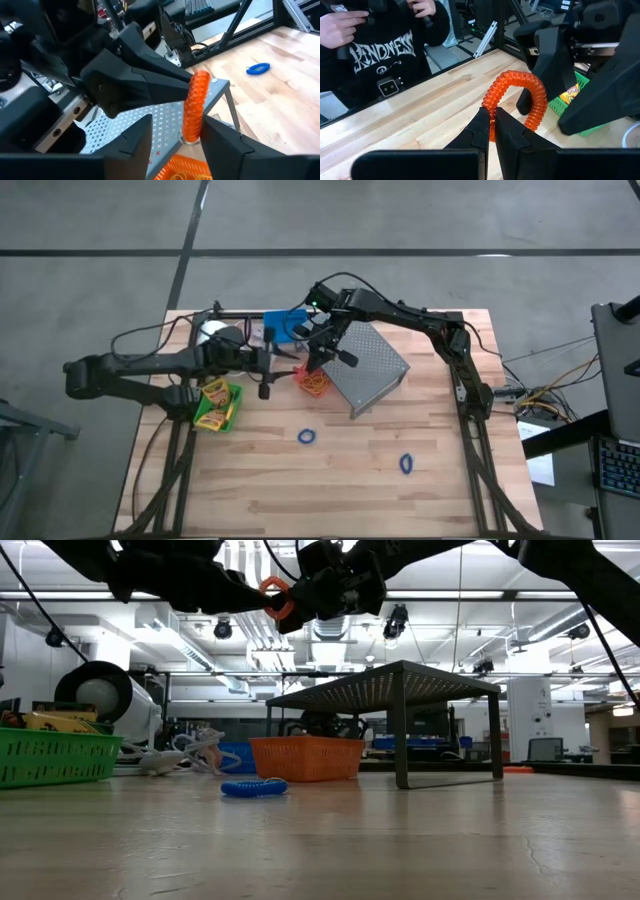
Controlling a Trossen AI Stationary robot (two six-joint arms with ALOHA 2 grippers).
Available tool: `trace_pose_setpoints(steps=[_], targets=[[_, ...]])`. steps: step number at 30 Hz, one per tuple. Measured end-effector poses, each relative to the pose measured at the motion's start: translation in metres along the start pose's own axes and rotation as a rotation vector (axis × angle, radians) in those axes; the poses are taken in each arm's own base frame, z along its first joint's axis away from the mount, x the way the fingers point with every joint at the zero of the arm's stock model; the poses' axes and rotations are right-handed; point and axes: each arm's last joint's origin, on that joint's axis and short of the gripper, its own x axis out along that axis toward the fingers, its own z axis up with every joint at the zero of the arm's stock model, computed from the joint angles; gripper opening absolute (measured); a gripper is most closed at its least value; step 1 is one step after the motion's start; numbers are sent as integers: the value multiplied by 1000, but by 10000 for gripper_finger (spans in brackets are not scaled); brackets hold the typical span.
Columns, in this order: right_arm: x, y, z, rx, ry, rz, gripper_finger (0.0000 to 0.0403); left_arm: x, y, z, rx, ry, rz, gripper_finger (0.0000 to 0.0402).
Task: Pick & Place Office Desk Supplies
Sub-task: Put the orange spring rubber band into the blue bin
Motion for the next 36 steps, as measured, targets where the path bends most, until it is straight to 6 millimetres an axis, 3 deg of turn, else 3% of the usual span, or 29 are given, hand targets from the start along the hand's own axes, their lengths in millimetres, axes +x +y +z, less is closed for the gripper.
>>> trace_pose_setpoints(steps=[8, 22, 36], targets=[[0, 0, 0, 0, 19, -14, 13, 8, -2, -7, 44, 33, -23, 106], [0, 0, -1, 1, 22, -17, 13, 8, -1, -6, 51, 24, -18, 48], [0, 0, -1, 13, 22, -16, 13, 8, -1, -6, 50, 24, -19, 39]])
